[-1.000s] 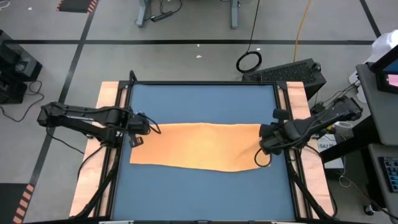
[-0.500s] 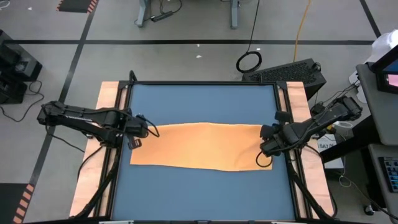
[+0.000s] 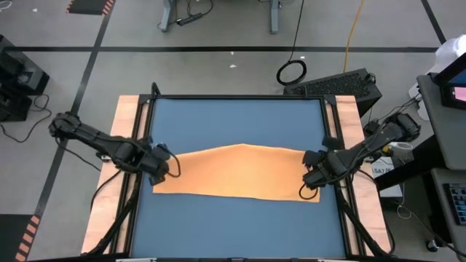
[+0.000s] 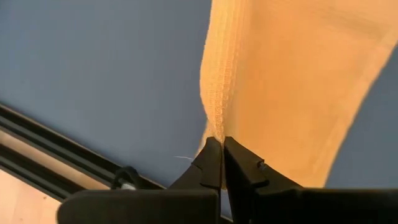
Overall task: Roll towel into tight, uniform cylinder
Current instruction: Fold the orange microfiber cloth
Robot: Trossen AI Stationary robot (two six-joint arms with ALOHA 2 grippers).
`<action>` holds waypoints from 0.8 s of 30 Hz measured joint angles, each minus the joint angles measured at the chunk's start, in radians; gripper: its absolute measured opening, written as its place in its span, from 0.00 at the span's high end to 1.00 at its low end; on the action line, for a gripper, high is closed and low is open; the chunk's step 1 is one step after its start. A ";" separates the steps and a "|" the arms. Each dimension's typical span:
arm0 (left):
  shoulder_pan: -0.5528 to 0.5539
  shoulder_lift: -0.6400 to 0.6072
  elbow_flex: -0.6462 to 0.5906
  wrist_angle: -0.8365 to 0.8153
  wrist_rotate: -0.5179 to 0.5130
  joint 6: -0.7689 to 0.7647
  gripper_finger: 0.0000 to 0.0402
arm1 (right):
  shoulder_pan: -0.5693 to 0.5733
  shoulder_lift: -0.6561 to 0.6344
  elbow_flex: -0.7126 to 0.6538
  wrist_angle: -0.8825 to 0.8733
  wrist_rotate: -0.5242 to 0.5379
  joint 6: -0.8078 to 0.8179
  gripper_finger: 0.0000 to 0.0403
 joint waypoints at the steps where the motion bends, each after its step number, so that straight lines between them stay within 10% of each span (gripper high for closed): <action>1: -0.026 0.008 0.000 0.000 0.000 -0.021 0.98 | 0.008 0.010 0.000 -0.013 0.000 0.020 1.00; 24: -0.428 0.223 0.001 -0.012 0.042 -0.289 0.99 | 0.267 0.186 0.050 0.102 -0.137 0.240 1.00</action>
